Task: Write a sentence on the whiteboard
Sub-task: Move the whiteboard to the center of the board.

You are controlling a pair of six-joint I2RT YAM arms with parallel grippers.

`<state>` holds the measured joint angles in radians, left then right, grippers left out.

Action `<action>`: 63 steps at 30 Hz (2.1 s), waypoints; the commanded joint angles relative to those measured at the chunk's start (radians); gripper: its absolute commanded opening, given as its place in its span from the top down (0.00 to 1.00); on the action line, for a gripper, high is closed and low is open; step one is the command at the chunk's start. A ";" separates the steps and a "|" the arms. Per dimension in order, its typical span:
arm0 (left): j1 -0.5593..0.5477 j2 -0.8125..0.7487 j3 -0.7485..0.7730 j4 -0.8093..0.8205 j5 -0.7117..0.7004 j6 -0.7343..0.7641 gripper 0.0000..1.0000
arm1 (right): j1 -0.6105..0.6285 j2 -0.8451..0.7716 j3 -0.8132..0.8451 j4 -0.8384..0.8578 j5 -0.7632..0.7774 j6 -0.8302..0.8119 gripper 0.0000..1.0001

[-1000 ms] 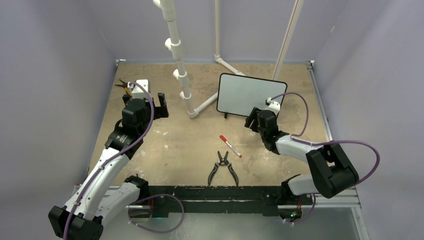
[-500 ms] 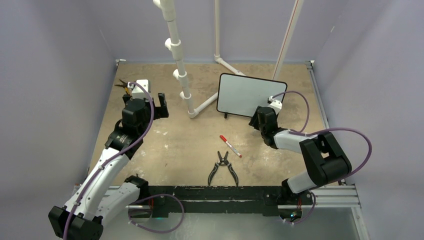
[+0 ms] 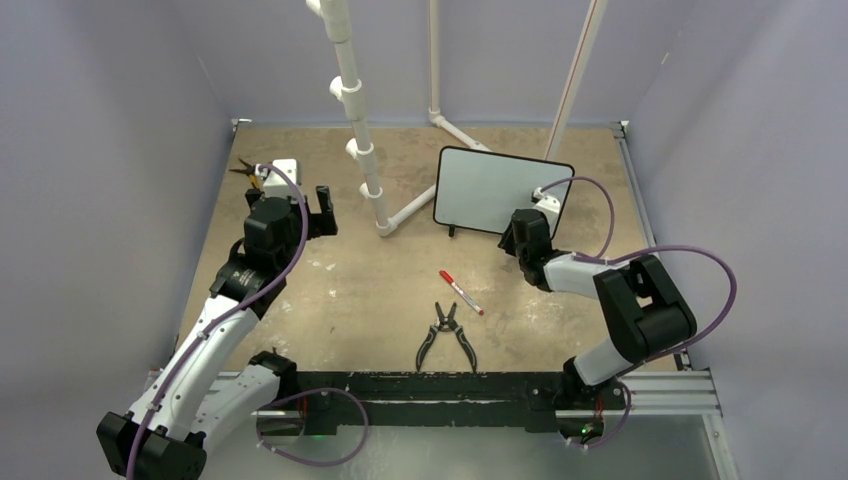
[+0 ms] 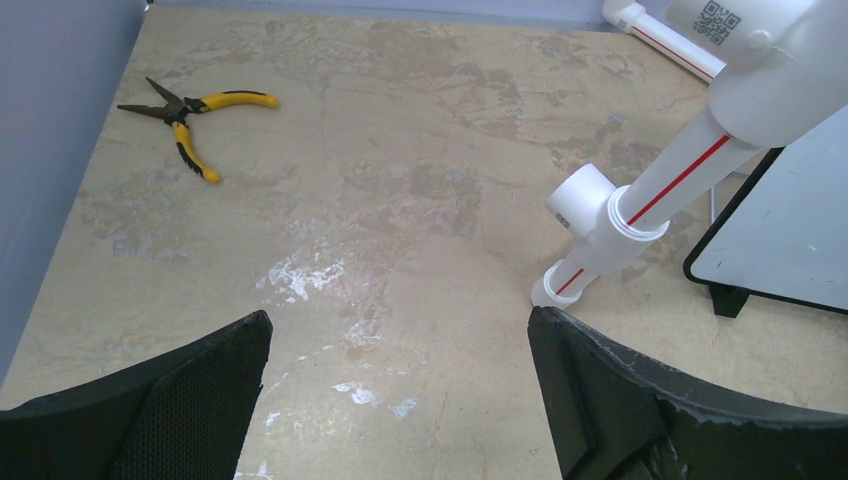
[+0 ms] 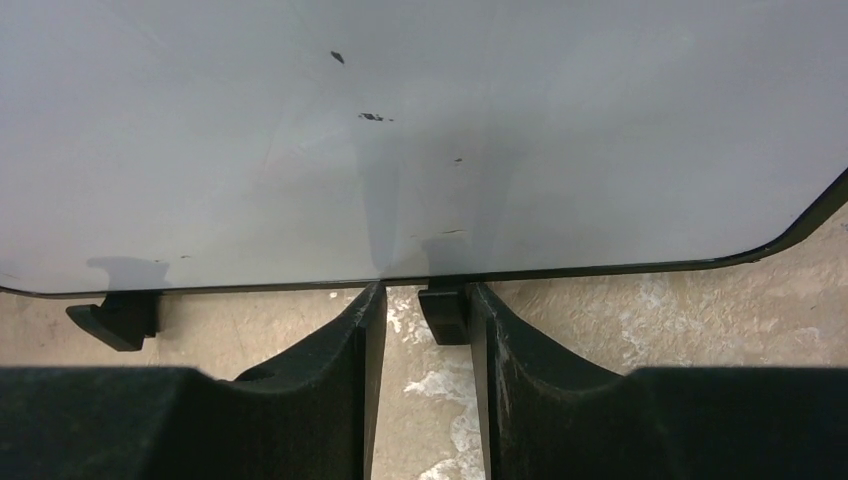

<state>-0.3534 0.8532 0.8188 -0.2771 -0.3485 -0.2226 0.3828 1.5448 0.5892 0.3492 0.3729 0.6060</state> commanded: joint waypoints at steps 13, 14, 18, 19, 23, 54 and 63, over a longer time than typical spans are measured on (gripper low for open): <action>0.008 -0.005 -0.001 0.021 -0.015 0.009 0.01 | -0.002 0.047 0.076 -0.049 0.023 -0.007 0.77; 0.008 -0.005 -0.001 0.022 -0.015 0.009 0.01 | -0.003 0.047 0.075 -0.047 0.031 -0.012 0.79; 0.007 -0.004 0.000 0.023 -0.014 0.009 0.01 | -0.004 0.038 0.065 -0.039 0.026 -0.023 0.94; 0.007 -0.003 -0.001 0.023 -0.014 0.009 0.01 | -0.004 0.036 0.064 -0.039 0.023 -0.026 1.00; 0.008 0.000 -0.001 0.023 -0.011 0.009 0.01 | -0.002 0.034 0.059 -0.039 0.000 -0.040 1.00; 0.008 -0.025 -0.017 0.042 0.008 0.022 0.02 | 0.220 -0.074 0.001 -0.039 -0.260 -0.163 1.00; 0.008 -0.032 -0.019 0.044 0.006 0.025 0.02 | 0.282 -0.101 -0.011 -0.029 -0.273 -0.208 1.00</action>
<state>-0.3531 0.8406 0.8047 -0.2707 -0.3473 -0.2161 0.6163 1.4849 0.5705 0.2394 0.2211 0.4274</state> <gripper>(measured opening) 0.986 0.208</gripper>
